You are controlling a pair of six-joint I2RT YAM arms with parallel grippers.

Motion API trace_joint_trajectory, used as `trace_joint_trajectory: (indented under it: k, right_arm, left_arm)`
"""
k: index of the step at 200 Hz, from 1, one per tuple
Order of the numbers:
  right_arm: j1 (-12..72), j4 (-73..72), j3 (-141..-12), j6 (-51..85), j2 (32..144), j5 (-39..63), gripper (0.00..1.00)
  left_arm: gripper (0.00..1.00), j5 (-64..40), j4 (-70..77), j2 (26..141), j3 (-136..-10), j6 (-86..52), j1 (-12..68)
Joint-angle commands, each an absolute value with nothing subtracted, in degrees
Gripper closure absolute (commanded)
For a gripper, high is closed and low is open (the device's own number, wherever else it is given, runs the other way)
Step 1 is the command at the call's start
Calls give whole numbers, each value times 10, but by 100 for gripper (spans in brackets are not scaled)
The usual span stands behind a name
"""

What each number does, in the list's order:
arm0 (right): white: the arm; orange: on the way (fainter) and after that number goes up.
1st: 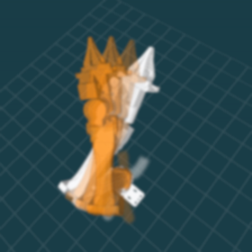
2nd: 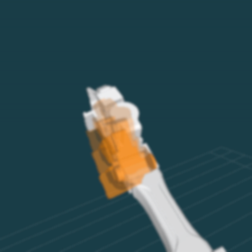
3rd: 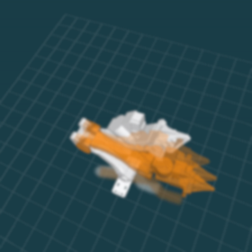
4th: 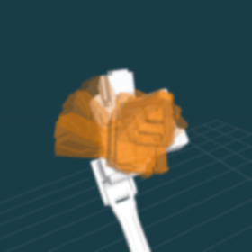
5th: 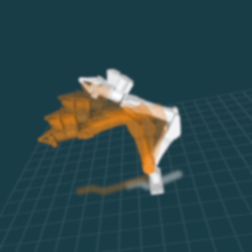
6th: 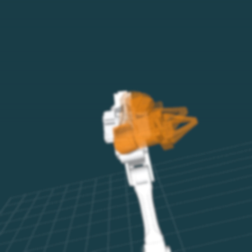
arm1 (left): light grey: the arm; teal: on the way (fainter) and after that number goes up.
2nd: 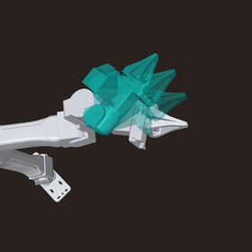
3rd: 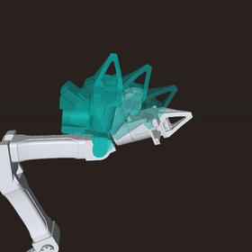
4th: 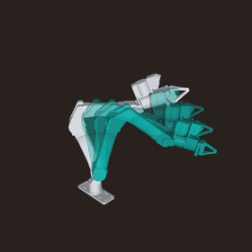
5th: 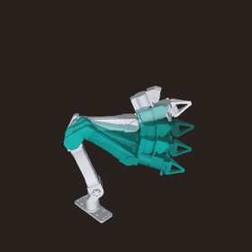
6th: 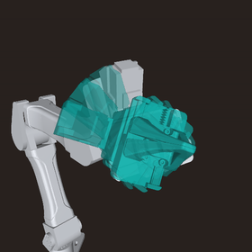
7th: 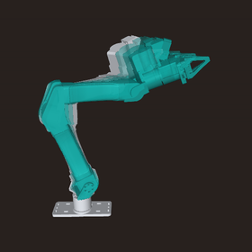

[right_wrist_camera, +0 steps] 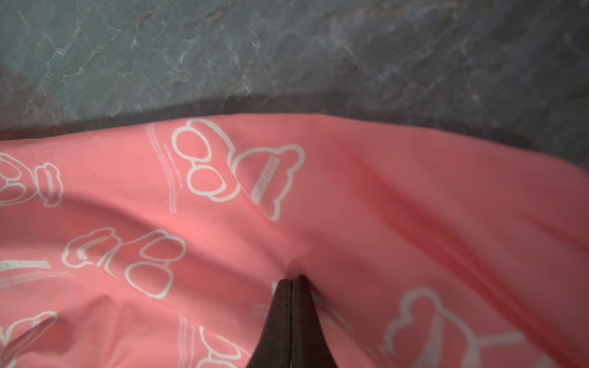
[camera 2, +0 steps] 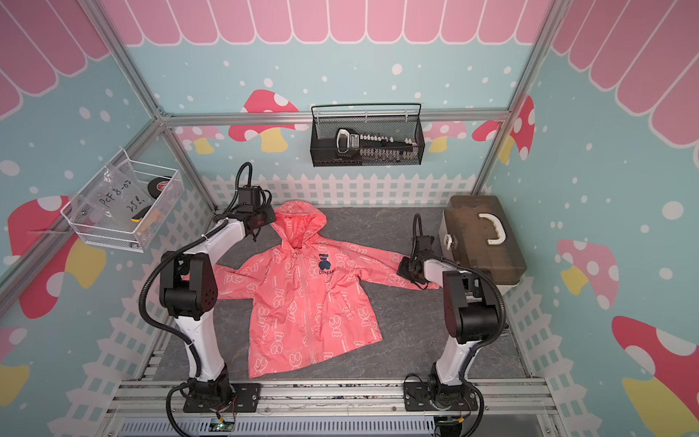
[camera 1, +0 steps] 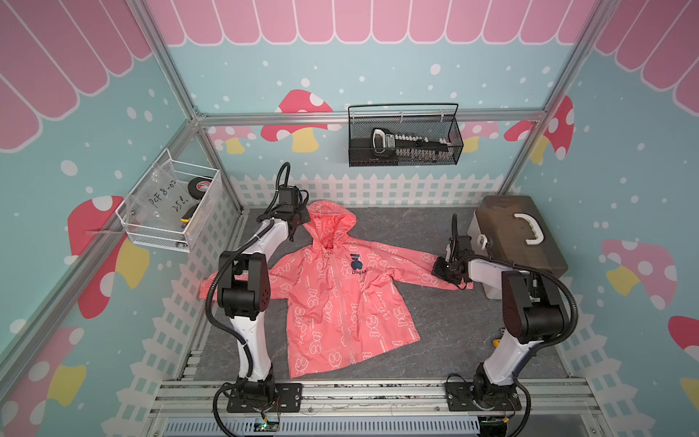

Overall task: Unzip the jacket
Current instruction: Flatten out the jacket at the center of the board.

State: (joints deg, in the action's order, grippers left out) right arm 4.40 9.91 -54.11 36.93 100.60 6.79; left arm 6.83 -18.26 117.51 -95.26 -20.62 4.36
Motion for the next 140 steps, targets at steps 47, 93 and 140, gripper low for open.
trace_joint_trajectory:
  k: [47, 93, 140]
  right_arm:
    - [43, 113, -411, 422, 877, -20, 100]
    - [79, 20, -390, 335, 799, 50, 88]
    - [121, 80, -508, 270, 828, 33, 81]
  left_arm:
    - [100, 94, -159, 1155, -904, -209, 39]
    - [100, 87, -160, 1139, -897, -223, 38]
    - [76, 142, -222, 1113, -875, -293, 11]
